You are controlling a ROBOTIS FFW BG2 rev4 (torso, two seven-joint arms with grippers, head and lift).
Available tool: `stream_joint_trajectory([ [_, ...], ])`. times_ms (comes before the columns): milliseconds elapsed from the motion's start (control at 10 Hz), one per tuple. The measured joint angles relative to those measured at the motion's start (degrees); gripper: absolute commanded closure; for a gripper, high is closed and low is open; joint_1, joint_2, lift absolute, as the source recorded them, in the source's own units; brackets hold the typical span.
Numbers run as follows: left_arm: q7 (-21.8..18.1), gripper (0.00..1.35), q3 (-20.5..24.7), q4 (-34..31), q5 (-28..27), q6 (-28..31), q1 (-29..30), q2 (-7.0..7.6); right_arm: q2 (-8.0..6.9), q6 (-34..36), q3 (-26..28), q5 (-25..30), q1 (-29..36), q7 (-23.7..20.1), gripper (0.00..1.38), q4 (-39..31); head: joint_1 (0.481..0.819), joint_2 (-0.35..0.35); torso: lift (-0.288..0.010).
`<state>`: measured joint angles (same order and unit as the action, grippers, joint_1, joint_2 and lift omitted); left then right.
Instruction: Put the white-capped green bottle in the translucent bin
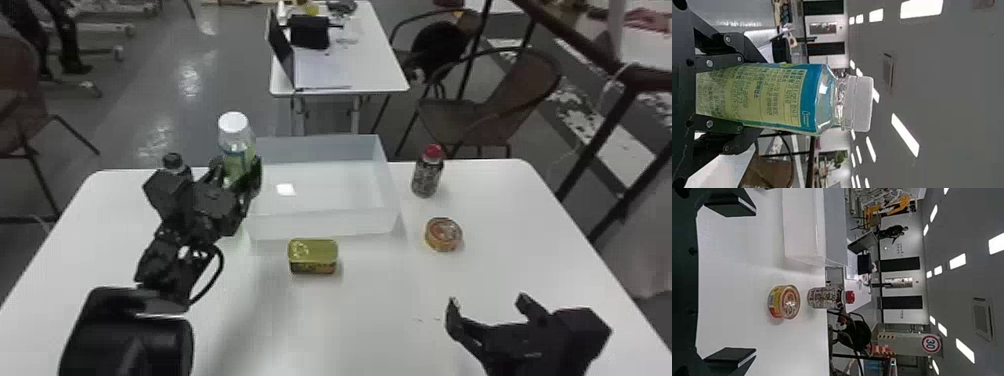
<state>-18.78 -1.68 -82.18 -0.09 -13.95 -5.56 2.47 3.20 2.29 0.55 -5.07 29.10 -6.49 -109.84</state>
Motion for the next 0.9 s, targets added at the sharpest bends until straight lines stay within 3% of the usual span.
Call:
stream_joint_trajectory([
  [400, -11.45, 0.82, -1.59, 11.53, -9.26, 7.65, -11.75, -1.05, -0.03, 0.20, -1.61, -0.09, -2.55, -0.17, 0.05, 2.32, 0.695, -0.098, -0.070],
  [600, -12.72, 0.78, -3.73, 21.06, -15.50, 7.78, -18.64, -1.46, -0.03, 0.26, -2.04, -0.27, -4.52, -0.96, 0.05, 3.98, 0.695, -0.114, -0.070],
  [800, -13.31, 0.35, -3.65, 29.80, -25.98, 8.11, -25.12, -2.40, -0.02, 0.26, -2.79, -0.29, -6.62, -1.83, 0.05, 5.99, 0.695, -0.109, -0.070],
  [900, -13.26, 0.23, -3.15, 31.51, -30.45, 8.26, -27.04, -2.45, -0.03, 0.26, -3.01, -0.21, -7.27, -1.96, 0.05, 6.69, 0.695, -0.097, -0.070],
])
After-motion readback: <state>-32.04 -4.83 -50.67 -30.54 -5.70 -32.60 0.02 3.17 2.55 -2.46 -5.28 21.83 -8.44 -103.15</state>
